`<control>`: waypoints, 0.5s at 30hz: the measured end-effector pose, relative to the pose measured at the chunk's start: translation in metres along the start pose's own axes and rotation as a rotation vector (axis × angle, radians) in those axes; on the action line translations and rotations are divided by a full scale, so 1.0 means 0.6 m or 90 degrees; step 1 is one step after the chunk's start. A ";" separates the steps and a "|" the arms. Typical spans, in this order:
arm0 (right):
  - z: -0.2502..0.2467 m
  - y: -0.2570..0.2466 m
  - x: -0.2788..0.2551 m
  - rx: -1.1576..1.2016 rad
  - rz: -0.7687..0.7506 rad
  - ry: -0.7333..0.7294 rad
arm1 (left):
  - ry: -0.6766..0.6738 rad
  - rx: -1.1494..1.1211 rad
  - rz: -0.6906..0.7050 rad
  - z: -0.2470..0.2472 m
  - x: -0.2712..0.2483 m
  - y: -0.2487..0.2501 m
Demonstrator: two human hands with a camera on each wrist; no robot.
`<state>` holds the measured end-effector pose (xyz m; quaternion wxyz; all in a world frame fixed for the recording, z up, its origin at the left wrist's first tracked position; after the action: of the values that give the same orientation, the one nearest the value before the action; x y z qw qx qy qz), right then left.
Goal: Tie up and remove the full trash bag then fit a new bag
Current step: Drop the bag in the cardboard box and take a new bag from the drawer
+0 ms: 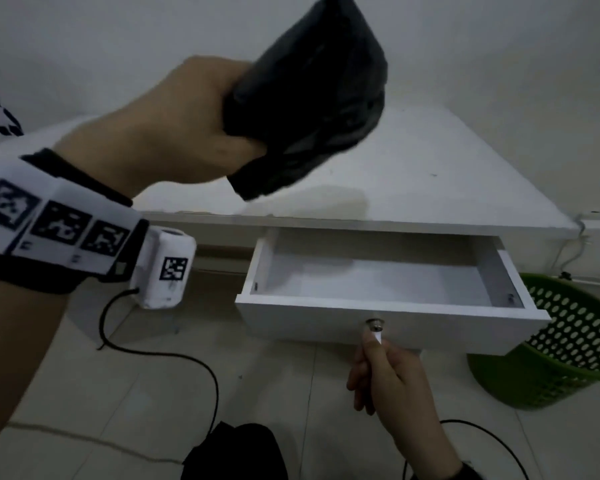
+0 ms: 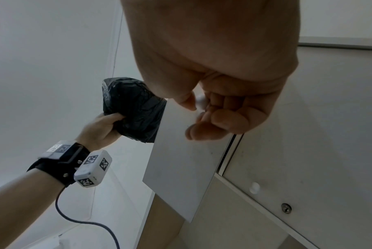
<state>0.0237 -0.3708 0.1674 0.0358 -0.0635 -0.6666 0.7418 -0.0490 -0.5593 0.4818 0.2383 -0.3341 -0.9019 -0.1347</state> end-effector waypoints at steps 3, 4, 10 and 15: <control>0.001 0.003 0.006 0.007 0.008 0.003 | 0.012 0.045 -0.042 0.018 0.010 -0.026; 0.003 0.002 0.007 0.007 0.008 0.005 | -0.033 0.076 -0.048 0.045 0.013 -0.033; 0.019 -0.034 0.054 0.022 0.023 0.008 | -0.197 0.109 -0.132 0.183 -0.013 -0.096; 0.014 -0.069 0.189 -0.007 0.008 0.068 | -0.178 0.083 -0.150 0.189 -0.013 -0.107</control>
<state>-0.0912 -0.3589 0.2040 0.0668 -0.1073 -0.6672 0.7341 -0.1251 -0.5652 0.3761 0.1141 -0.2255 -0.9660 -0.0549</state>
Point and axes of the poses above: each hand's wrist, its own x-axis towards the middle knuckle, its own z-axis out of the palm, y = z × x, the point moved 7 cm from there along x, towards the middle knuckle, and after that the axes turned 10 degrees about x, right-handed, at the moved point
